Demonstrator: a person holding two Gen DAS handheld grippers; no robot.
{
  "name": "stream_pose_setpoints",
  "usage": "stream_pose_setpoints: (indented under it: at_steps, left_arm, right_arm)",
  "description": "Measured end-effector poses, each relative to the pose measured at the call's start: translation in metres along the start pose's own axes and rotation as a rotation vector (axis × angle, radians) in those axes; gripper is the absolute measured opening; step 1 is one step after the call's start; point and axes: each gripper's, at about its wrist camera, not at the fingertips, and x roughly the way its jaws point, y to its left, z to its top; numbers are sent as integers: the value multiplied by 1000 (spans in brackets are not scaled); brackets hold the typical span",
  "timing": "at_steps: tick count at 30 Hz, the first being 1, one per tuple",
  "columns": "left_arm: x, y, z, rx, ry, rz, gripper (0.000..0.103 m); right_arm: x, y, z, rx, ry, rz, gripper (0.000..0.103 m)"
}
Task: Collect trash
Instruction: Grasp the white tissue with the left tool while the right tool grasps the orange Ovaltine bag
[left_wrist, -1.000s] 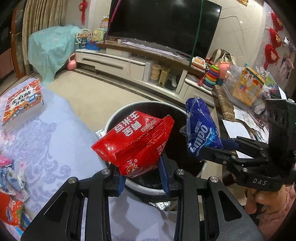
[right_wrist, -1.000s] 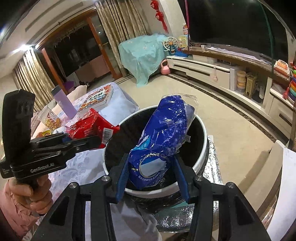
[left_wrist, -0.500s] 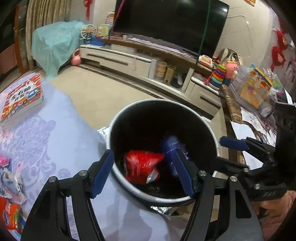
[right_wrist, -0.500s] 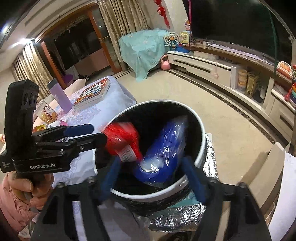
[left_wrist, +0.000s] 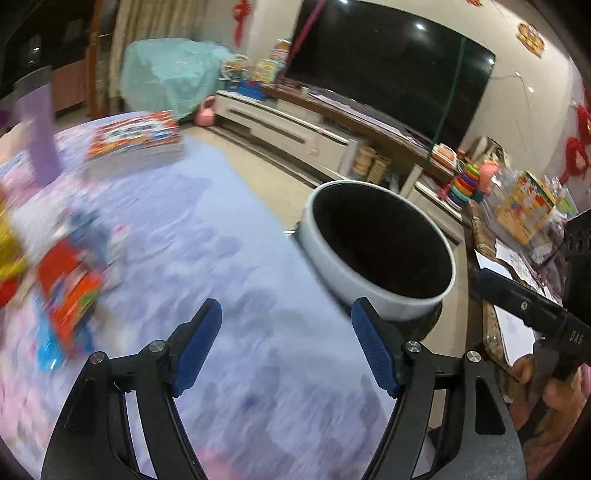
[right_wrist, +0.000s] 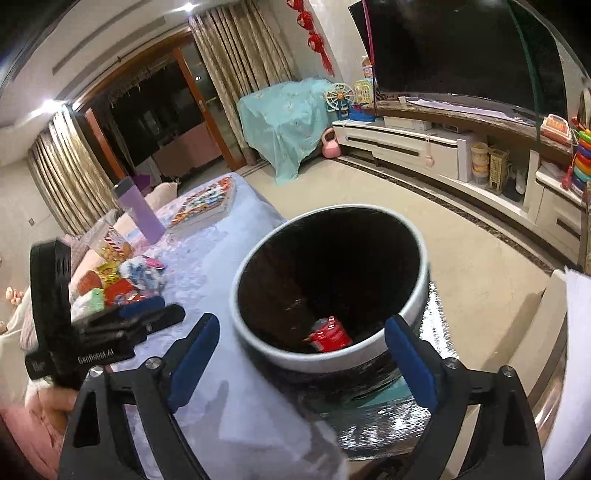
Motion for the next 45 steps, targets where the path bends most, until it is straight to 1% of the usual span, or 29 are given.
stream_pose_setpoints:
  at_steps: [1, 6, 10, 14, 17, 20, 26, 32, 36, 39, 43, 45]
  left_arm:
    - [-7, 5, -7, -4, -10, 15, 76]
    - [-40, 36, -36, -52, -47, 78, 78]
    - [-60, 62, -55, -104, -60, 122, 79]
    - [-80, 96, -75, -163, -67, 171, 79]
    - [-92, 120, -85, -206, -74, 207, 79]
    - [-103, 141, -93, -245, -88, 237, 80]
    - [-120, 182, -107, -324, -100, 290, 80]
    - [-131, 203, -115, -359, -100, 329, 80]
    - [-135, 217, -118, -386, -103, 340, 80]
    - [-136, 225, -117, -400, -104, 346, 80]
    - [-140, 239, -113, -417, -117, 368, 80]
    - [-144, 250, -109, -441, -127, 376, 80]
  right_arm:
    - [-1, 5, -3, 7, -1, 1, 97]
    - [4, 38, -21, 7, 13, 24, 97]
    - [12, 64, -35, -8, 31, 76, 97]
    - [23, 95, -45, -28, 54, 123, 97]
    - [32, 117, -53, -36, 74, 162, 97]
    - [42, 137, -61, -54, 93, 181, 97]
    - [57, 172, -69, -81, 111, 218, 97]
    - [73, 199, -72, -96, 114, 241, 97]
    - [83, 212, -70, -104, 104, 229, 97]
    - [87, 220, -68, -120, 87, 201, 97]
    - [93, 227, -63, -125, 72, 208, 97]
    - [97, 231, -59, -130, 59, 198, 97]
